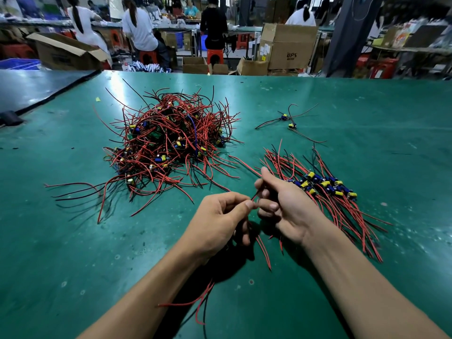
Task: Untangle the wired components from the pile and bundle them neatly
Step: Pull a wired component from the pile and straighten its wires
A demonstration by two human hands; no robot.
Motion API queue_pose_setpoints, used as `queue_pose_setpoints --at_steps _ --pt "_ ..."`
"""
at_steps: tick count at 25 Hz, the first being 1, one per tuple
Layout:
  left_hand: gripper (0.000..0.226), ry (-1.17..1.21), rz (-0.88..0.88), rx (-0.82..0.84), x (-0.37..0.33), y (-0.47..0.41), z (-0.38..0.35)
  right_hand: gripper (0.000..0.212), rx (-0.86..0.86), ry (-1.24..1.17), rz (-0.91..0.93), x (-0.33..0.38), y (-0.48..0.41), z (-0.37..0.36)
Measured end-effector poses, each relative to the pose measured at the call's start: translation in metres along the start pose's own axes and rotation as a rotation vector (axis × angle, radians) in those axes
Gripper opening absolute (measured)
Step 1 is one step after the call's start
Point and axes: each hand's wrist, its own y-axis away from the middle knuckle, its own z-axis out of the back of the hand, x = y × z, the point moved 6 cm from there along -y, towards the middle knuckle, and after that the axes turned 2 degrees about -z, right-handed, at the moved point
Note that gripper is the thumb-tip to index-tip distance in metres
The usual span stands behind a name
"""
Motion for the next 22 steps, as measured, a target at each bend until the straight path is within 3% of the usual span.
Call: queue_pose_setpoints --at_steps 6,8,13,18,22 --pt "0.019 0.087 0.01 -0.076 0.003 -0.002 0.005 0.052 0.016 0.675 0.297 0.0 0.014 -0.013" --pt "0.017 0.098 0.016 -0.051 0.003 -0.002 0.003 0.048 -0.029 0.778 0.352 0.003 0.014 -0.013" --pt "0.018 0.175 0.017 0.047 -0.002 -0.002 -0.001 0.038 0.017 0.54 0.33 0.009 0.012 -0.007" --pt "0.019 0.19 0.012 0.083 -0.004 -0.002 -0.002 0.034 -0.074 0.416 0.391 0.015 0.006 0.002" --pt "0.018 0.154 0.01 0.111 -0.006 -0.001 -0.006 0.044 -0.102 0.255 0.306 0.013 0.0 0.005"
